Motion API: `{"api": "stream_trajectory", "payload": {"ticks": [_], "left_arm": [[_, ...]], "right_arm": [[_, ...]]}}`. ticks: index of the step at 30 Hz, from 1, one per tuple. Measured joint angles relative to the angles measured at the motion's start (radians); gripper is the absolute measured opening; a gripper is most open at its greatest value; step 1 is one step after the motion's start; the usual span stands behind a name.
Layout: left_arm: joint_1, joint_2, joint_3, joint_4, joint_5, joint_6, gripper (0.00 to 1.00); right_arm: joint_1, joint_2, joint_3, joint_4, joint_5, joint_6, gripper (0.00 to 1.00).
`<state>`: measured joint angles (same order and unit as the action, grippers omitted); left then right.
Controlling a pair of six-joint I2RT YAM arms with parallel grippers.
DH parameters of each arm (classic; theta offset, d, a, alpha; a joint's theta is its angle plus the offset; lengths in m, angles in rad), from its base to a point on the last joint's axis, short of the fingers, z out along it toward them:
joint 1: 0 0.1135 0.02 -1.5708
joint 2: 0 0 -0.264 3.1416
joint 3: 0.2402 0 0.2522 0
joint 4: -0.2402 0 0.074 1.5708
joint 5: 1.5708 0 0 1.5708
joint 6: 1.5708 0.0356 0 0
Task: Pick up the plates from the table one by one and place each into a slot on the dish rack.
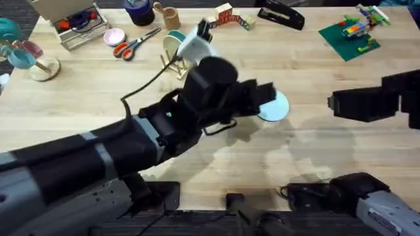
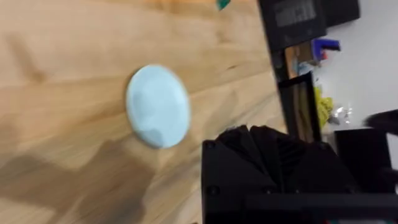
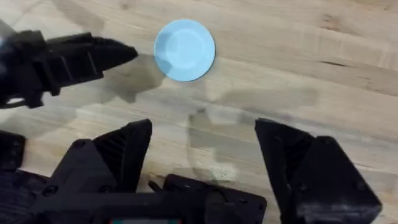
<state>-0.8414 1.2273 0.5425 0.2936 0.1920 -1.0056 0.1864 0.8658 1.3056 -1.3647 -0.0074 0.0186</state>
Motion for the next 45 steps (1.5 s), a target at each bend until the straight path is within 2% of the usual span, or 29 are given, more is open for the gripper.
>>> {"api": "stream_trajectory", "payload": {"ticks": [5,20,31,45], "left_arm": [[0.018,0.062,-0.058,0.018,0.039,-0.005,0.042],[0.019,0.266,-0.058,0.214,0.104,-0.018,0.042],[0.019,0.382,-0.058,0.315,0.123,-0.051,0.042],[0.057,0.404,-0.057,0.317,0.126,-0.074,0.042]], "right_arm": [[0.000,0.000,0.000,0.000,0.000,0.000,0.995],[0.000,0.000,0.000,-0.001,0.000,0.000,0.996],[0.000,0.000,0.000,-0.001,0.000,0.000,0.996],[0.000,0.000,0.000,-0.001,0.000,0.000,0.995]]}}
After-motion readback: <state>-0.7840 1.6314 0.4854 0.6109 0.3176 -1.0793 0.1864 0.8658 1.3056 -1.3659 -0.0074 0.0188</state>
